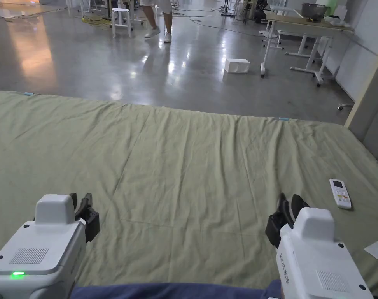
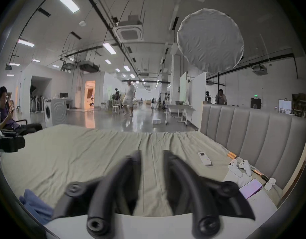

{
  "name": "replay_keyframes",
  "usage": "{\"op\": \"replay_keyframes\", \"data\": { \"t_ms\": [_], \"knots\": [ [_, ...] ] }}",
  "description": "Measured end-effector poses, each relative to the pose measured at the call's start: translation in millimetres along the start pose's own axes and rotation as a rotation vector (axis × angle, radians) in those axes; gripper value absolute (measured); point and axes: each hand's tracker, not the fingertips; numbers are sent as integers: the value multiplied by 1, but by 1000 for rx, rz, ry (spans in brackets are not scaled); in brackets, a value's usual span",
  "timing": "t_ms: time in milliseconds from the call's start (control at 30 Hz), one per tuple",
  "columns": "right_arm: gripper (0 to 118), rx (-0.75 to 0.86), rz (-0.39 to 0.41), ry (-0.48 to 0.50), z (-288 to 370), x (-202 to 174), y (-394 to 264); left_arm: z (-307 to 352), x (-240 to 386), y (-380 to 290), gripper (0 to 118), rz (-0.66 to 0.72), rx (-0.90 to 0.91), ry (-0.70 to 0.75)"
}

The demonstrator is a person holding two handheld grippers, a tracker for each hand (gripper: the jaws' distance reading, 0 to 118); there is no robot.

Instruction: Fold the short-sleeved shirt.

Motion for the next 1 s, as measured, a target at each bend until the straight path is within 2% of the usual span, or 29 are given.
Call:
{"op": "replay_keyframes", "data": {
  "t_ms": [100, 167, 267, 333, 467, 533, 733, 767, 833, 867, 900, 933, 1000],
  "knots": [
    [2, 12, -24, -10, -1, -2, 5, 5, -4, 2, 5, 27, 27, -7],
    [0, 24, -21, -7, -2, -5, 7, 7, -7, 3, 1, 24, 38, -19],
    [0, 22, -1, 8, -2, -7, 11, 11, -12, 7, 1, 3, 29, -45],
    [0, 11, -7, 25, -3, -8, 12, 13, -23, 8, 1, 47, -7, -93],
    [0, -5, 26, 51, -5, -12, 10, 8, -57, 3, 1, 82, -183, -163],
    [0, -25, 50, 62, -7, -14, 8, 9, -77, -1, 1, 143, -286, -182],
    [0, -99, 49, 79, -11, -18, -5, -5, -137, -40, 1, 205, -541, -254],
    [0, -103, 54, 82, -11, -19, -7, -8, -146, -48, 4, 239, -575, -275],
    [0, -113, 54, 98, -10, -21, -11, -16, -163, -64, 29, 330, -641, -314],
    [0, -117, 55, 109, -9, -21, -12, -20, -171, -72, 47, 372, -670, -334],
    [0, -126, 64, 112, -9, -23, -14, -22, -176, -79, 72, 398, -697, -338],
    [0, -125, 84, 114, -8, -25, -14, -25, -182, -85, 82, 415, -716, -345],
    [0, -126, 89, 120, -6, -26, -15, -31, -192, -97, 86, 467, -750, -394]
  ]
}}
